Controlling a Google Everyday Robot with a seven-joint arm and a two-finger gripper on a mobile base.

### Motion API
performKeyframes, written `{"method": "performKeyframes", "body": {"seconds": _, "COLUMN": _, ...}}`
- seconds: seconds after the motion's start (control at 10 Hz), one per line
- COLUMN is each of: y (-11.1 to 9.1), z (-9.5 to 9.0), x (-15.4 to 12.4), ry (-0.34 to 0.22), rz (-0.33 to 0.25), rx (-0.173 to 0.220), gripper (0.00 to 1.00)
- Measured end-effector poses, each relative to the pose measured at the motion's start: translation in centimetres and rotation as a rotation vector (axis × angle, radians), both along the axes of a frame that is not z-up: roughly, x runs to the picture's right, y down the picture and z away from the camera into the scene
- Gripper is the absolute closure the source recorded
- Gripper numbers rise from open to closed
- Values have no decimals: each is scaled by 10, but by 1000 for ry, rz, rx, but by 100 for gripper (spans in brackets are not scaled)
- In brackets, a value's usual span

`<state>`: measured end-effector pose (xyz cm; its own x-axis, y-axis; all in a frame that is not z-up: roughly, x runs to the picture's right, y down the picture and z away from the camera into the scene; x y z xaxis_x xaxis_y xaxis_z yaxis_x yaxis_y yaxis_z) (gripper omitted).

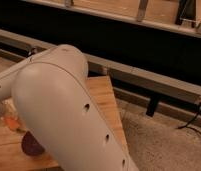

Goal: Place the pepper in the ceramic cup

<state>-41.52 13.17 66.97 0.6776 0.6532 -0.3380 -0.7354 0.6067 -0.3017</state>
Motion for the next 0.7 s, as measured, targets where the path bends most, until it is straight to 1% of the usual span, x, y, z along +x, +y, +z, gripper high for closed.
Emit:
{"method": "performKeyframes", "body": {"seconds": 0.1, "y": -2, "z": 6, "x": 1, "ry": 4, "rz": 0, "rx": -6, "gripper": 100}}
{"method": "performKeyframes", "body": {"seconds": 0.3, "y": -15, "z": 27, "x": 5, "ry": 16, "rz": -10, "rx": -16, "gripper": 100}}
{"method": "performKeyframes", "body": {"seconds": 0.4, "y": -20, "z": 31, "x": 6, "ry": 18, "rz": -13, "rx": -14, "gripper": 100}}
{"method": "performKeyframes", "body": {"seconds": 0.6, "y": -45, "z": 43, "x": 7, "ry": 28, "rz": -27, "rx": 7, "gripper": 100}}
{"method": "performKeyframes", "body": {"seconds": 0.7, "y": -54, "z": 47, "x": 8, "ry": 31, "rz": -33, "rx": 17, "gripper": 100}}
